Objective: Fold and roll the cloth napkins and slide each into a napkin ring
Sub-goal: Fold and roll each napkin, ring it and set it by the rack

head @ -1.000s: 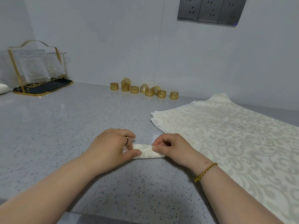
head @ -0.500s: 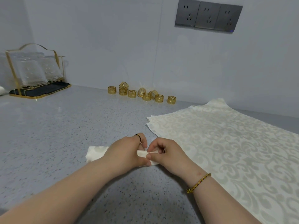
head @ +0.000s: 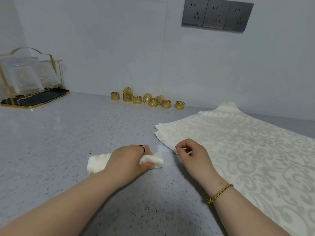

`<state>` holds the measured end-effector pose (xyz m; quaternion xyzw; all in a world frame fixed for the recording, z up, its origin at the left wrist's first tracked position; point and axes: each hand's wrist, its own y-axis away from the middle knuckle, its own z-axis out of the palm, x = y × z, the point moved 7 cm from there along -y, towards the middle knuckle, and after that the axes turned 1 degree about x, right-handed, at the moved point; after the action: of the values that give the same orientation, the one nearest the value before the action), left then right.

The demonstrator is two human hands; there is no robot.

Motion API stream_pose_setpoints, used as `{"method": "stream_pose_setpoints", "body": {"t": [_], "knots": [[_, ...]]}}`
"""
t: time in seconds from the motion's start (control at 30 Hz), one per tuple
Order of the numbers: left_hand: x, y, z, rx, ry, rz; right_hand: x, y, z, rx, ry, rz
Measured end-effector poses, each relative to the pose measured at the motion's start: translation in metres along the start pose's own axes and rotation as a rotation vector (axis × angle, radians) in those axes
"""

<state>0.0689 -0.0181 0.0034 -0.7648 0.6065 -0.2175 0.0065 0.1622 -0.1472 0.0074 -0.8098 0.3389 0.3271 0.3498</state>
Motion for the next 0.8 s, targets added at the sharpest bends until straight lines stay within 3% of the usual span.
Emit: {"method": "stream_pose_setpoints", "body": {"t": [0.13,0.33,0.43,0.53,0.63,0.7,0.8], "knots": [[-0.02,-0.022,-0.004,0.041,-0.017,-0.023,-0.005,-0.013,0.005,-0.098,0.093,-0.051],[-0.034,-0.039,0.003,0.036,0.032,-0.013,-0.034,-0.02,0.041,-0.205,0.439,-0.509],[-0.035,-0.04,0.008,0.014,0.009,0.016,-0.035,-0.021,0.056,-0.197,0.497,-0.615],[-0.032,-0.041,0.01,0.041,-0.037,0.104,-0.034,-0.025,0.061,-0.192,0.563,-0.606],[-0.037,-0.042,0.01,0.036,0.098,0.056,-0.039,-0.036,0.066,-0.32,0.592,-0.509],[-0.038,-0.042,0.009,0.037,0.177,0.029,-0.035,-0.042,0.068,-0.422,0.494,-0.41],[-0.041,-0.043,0.007,0.029,0.263,-0.032,-0.024,-0.05,0.066,-0.414,0.265,-0.203]]}}
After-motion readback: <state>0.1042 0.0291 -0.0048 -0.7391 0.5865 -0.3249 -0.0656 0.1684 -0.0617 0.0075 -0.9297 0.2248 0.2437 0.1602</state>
